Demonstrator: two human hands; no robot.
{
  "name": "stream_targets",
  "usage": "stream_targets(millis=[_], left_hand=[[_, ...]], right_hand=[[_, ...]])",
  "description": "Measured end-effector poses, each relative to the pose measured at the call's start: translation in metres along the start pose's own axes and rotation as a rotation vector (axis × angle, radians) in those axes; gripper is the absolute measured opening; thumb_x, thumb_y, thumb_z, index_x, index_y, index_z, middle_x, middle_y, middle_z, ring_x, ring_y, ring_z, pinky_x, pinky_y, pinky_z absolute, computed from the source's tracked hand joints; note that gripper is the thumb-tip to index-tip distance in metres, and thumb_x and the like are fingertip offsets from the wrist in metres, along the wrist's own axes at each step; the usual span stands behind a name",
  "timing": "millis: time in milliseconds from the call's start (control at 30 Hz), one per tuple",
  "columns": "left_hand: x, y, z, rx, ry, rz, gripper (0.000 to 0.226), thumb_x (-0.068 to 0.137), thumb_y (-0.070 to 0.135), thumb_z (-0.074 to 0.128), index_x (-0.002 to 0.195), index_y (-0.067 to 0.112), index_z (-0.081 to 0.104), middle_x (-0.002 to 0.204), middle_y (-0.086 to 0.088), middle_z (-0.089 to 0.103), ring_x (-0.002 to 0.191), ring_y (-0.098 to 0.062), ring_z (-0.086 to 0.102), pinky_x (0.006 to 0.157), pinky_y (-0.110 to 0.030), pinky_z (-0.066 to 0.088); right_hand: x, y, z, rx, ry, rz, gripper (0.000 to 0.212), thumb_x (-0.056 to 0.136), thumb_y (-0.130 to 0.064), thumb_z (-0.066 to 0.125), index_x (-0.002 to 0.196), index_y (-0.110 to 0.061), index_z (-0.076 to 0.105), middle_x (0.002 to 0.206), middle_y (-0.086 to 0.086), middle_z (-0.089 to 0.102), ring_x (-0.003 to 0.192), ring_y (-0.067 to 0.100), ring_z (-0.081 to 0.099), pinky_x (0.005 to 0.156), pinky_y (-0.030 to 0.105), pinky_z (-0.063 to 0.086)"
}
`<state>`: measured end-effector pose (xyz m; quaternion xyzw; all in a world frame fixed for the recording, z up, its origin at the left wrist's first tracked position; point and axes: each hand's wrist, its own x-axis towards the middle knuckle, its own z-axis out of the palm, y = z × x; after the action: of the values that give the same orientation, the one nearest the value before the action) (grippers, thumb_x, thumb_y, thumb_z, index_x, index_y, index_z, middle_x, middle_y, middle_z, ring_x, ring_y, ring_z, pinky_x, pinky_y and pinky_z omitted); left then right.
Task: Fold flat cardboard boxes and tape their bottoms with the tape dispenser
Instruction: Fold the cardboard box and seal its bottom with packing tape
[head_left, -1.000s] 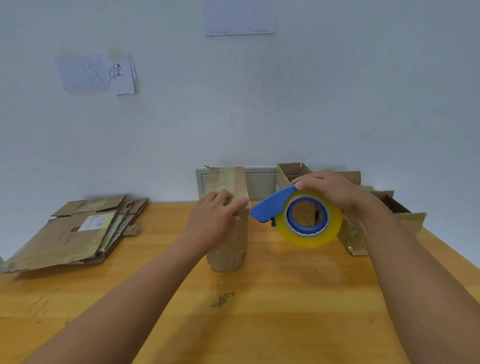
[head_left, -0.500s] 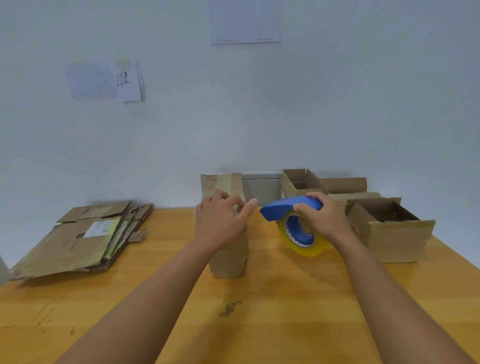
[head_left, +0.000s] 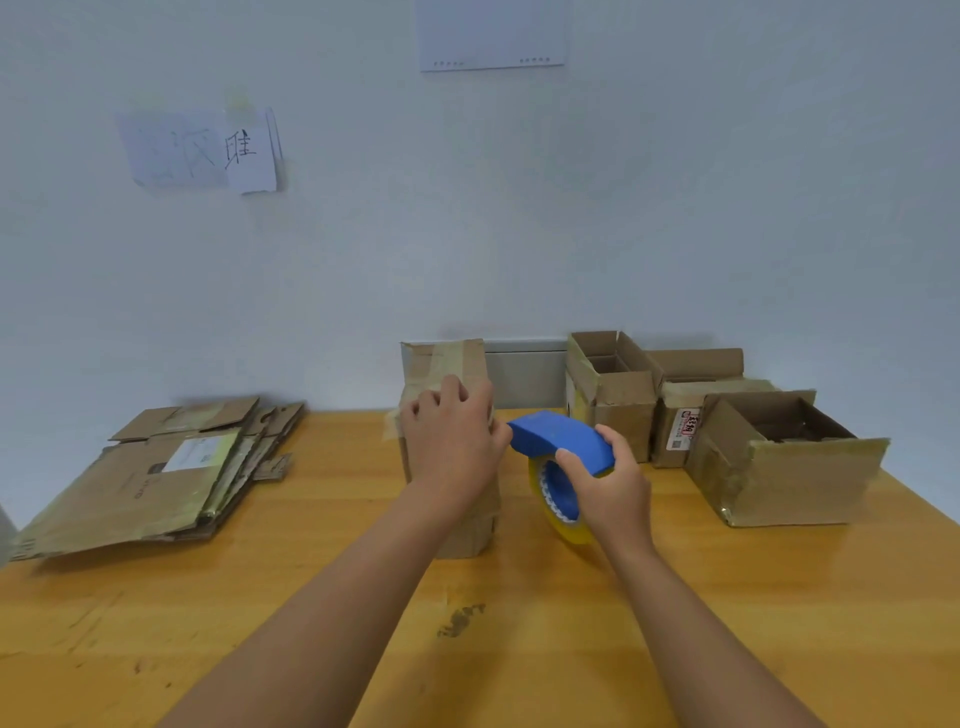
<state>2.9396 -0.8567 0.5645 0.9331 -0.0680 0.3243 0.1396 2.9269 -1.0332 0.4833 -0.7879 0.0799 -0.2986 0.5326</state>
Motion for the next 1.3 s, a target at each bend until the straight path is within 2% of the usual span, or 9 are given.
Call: stream_targets(millis=[300,400,533,733,867,933,1033,1133,1300], left_hand=[[-0.009,-0.012,0.010,-0.006,0.178,0.120,0.018,0.087,0.042,0.062,0.091,0.025,0.061,0.093,0.001,0.057,0.084,-0.024,0.055,0.084,-0.039,0.039],[-0.015,-0.023,0.019,-0.035,0.261,0.219,0.021,0.092,0.044,0.059,0.101,0.026,0.064,0.104,0.000,0.060,0.094,-0.023,0.056,0.090,-0.036,0.036],[-0.021,-0.036,0.034,0.069,0.240,0.308,0.043,0.093,0.047,0.056,0.125,0.019,0.059,0.127,-0.007,0.054,0.119,-0.028,0.047,0.104,-0.042,0.030],[-0.021,-0.040,0.031,0.069,0.200,0.329,0.057,0.097,0.055,0.040,0.137,0.017,0.054,0.130,-0.009,0.053,0.119,-0.030,0.049,0.104,-0.043,0.031],[-0.021,-0.030,0.019,-0.253,0.212,0.150,0.049,0.103,0.044,0.028,0.126,0.018,0.062,0.119,0.003,0.058,0.108,-0.021,0.052,0.096,-0.031,0.031],[-0.018,-0.027,0.016,-0.341,0.246,0.096,0.037,0.105,0.035,0.036,0.114,0.020,0.069,0.111,0.005,0.063,0.103,-0.019,0.055,0.094,-0.026,0.029],[-0.016,-0.026,0.019,-0.285,0.279,0.106,0.020,0.101,0.026,0.055,0.109,0.018,0.072,0.107,0.002,0.066,0.098,-0.023,0.058,0.092,-0.032,0.034],[-0.017,-0.028,0.024,-0.228,0.257,0.140,0.028,0.099,0.032,0.053,0.115,0.017,0.070,0.110,-0.001,0.065,0.100,-0.024,0.056,0.092,-0.034,0.034],[-0.017,-0.028,0.024,-0.216,0.246,0.156,0.038,0.098,0.040,0.047,0.117,0.016,0.069,0.112,-0.002,0.063,0.101,-0.025,0.057,0.093,-0.033,0.031]], right_hand=[[-0.017,0.011,0.025,0.017,0.068,-0.001,0.065,0.084,-0.046,0.074,0.140,-0.023,0.049,0.118,-0.013,0.052,0.106,0.010,0.054,0.077,0.022,0.045],[-0.019,0.014,0.028,-0.004,0.085,-0.013,0.066,0.085,-0.049,0.071,0.140,-0.024,0.046,0.118,-0.014,0.051,0.104,0.009,0.053,0.075,0.020,0.044],[-0.020,0.014,0.028,-0.054,0.085,-0.042,0.062,0.088,-0.050,0.068,0.139,-0.025,0.043,0.110,-0.013,0.050,0.089,0.004,0.052,0.066,0.014,0.039],[-0.023,0.018,0.025,-0.067,0.082,-0.045,0.064,0.088,-0.051,0.066,0.140,-0.022,0.041,0.116,-0.011,0.050,0.100,0.011,0.053,0.074,0.026,0.045],[-0.024,0.017,0.025,-0.076,0.084,-0.046,0.065,0.088,-0.050,0.067,0.140,-0.022,0.040,0.112,-0.009,0.050,0.095,0.013,0.054,0.066,0.023,0.043],[-0.023,0.017,0.025,-0.087,0.085,-0.046,0.065,0.088,-0.050,0.067,0.140,-0.021,0.040,0.111,-0.009,0.050,0.093,0.012,0.053,0.063,0.019,0.042],[-0.023,0.017,0.025,-0.090,0.083,-0.047,0.065,0.088,-0.050,0.067,0.140,-0.021,0.040,0.110,-0.008,0.050,0.092,0.012,0.053,0.062,0.017,0.041],[-0.024,0.018,0.025,-0.089,0.087,-0.052,0.064,0.089,-0.048,0.067,0.140,-0.020,0.040,0.110,-0.008,0.050,0.093,0.013,0.054,0.066,0.024,0.044],[-0.025,0.019,0.025,-0.087,0.093,-0.071,0.064,0.089,-0.048,0.067,0.139,-0.020,0.040,0.110,-0.008,0.050,0.092,0.014,0.054,0.066,0.023,0.044]])
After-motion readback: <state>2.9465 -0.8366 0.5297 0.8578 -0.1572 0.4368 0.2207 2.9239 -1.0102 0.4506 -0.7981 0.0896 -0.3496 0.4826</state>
